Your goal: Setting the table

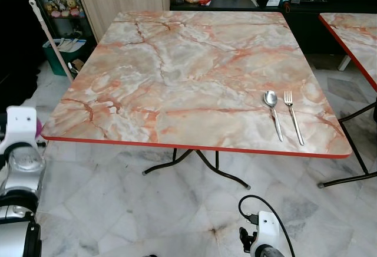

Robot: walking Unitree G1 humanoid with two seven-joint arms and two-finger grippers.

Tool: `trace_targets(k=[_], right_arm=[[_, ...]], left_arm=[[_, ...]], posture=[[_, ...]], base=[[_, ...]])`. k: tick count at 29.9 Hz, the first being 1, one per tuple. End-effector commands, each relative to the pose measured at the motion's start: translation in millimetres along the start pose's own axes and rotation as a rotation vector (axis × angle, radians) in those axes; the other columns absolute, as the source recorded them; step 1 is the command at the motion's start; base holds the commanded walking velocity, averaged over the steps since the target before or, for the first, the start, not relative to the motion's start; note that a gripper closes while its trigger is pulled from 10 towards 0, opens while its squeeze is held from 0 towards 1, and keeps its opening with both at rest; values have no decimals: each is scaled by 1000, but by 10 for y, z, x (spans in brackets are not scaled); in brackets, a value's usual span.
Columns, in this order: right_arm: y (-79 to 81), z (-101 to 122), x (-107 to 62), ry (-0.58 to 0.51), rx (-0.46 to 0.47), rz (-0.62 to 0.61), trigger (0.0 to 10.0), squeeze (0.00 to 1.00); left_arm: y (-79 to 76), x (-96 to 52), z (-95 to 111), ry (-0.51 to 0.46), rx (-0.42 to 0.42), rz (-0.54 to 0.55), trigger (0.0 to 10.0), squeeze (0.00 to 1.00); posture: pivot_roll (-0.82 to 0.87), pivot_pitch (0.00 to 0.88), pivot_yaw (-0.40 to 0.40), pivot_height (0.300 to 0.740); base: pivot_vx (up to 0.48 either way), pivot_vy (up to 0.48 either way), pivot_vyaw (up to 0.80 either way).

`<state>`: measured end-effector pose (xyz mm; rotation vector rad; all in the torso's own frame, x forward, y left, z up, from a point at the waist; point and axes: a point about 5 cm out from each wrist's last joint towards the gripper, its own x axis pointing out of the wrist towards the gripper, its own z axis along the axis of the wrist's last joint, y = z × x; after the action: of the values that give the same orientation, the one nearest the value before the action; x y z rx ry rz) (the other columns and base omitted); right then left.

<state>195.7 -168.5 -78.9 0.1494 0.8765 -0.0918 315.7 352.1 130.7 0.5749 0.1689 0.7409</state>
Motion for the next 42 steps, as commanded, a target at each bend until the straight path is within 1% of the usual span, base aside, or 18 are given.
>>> trace_targets(k=[1, 3, 5, 9, 11, 13, 14, 15, 16, 17, 18, 20, 22, 25, 28, 34, 38, 42], right_arm=[[-5, -31, -7, 8, 13, -6, 10000, 0], [-17, -27, -6, 7, 11, -8, 10000, 0], [-18, -26, -6, 8, 10, -8, 10000, 0], [-26, -13, -4, 6, 5, -8, 10000, 0], [-28, -7, -3, 5, 6, -9, 10000, 0], [-31, 7, 0, 1, 7, -9, 10000, 0], [-31, 7, 0, 1, 7, -9, 10000, 0], [-32, 10, 0, 1, 6, -9, 10000, 0], [-32, 10, 0, 1, 6, -9, 10000, 0], [-36, 12, 0, 1, 6, -9, 10000, 0], [-42, 11, 0, 2, 3, -9, 10000, 0], [-45, 11, -1, 2, 1, -9, 10000, 0], [-49, 15, -1, 0, 4, -9, 10000, 0], [-52, 19, 0, -2, 5, -9, 10000, 0], [-69, 35, 0, -11, 11, -10, 10000, 0], [-122, 41, -6, -15, 8, -18, 10000, 0], [-133, 44, -7, -17, 6, -19, 10000, 0], [-144, 49, -8, -19, 0, -17, 10000, 0]], left_arm=[[-51, -111, -279, 97, 27, -10, 10000, 0], [-155, -304, -603, 197, 62, -46, 10000, 0], [-168, -324, -629, 205, 65, -50, 10000, 0], [-335, -565, -924, 321, 92, -153, 10000, 0], [-366, -612, -972, 342, 93, -173, 10000, 0], [-519, -778, -1089, 414, -1, -273, 10000, 0], [-519, -778, -1089, 414, -1, -273, 10000, 0], [-594, -844, -1106, 434, -85, -311, 10000, 0], [-594, -844, -1106, 434, -85, -311, 10000, 0], [-671, -904, -1109, 446, -160, -353, 10000, 0], [-848, -1041, -1097, 472, -315, -455, 10000, 0], [-961, -1127, -1070, 482, -413, -512, 10000, 0], [-1020, -1171, -1049, 482, -457, -537, 10000, 0], [-1046, -1188, -1036, 480, -479, -550, 10000, 0], [-1116, -1257, -1032, 509, -562, -564, 10000, 0], [-1248, -1412, -1043, 539, -569, -632, 10000, 0], [-1270, -1439, -1042, 543, -578, -640, 10000, 0], [-1294, -1475, -1040, 528, -550, -649, 10000, 0]], posture=[[75, 107, 28, 740], [80, 107, 23, 740], [80, 107, 23, 740], [74, 104, 20, 740], [74, 102, 20, 740], [72, 103, 15, 740], [72, 103, 15, 740], [72, 102, 15, 740], [72, 102, 15, 740], [73, 101, 14, 740], [76, 101, 9, 740], [72, 101, 8, 740], [68, 99, 6, 740], [64, 98, 6, 740], [56, 95, 2, 740], [41, 79, -4, 740], [38, 76, -6, 740], [34, 66, -15, 740]], base=[[0, 0, 0], [0, 0, 0], [0, 0, 0], [0, 0, 0], [0, 0, 0], [0, 0, 0], [0, 0, 0], [0, 0, 0], [0, 0, 0], [0, 0, 0], [0, 0, 0], [0, 0, 0], [0, 0, 0], [0, 0, 0], [0, 0, 0], [0, 0, 0], [0, 0, 0], [0, 0, 0]])
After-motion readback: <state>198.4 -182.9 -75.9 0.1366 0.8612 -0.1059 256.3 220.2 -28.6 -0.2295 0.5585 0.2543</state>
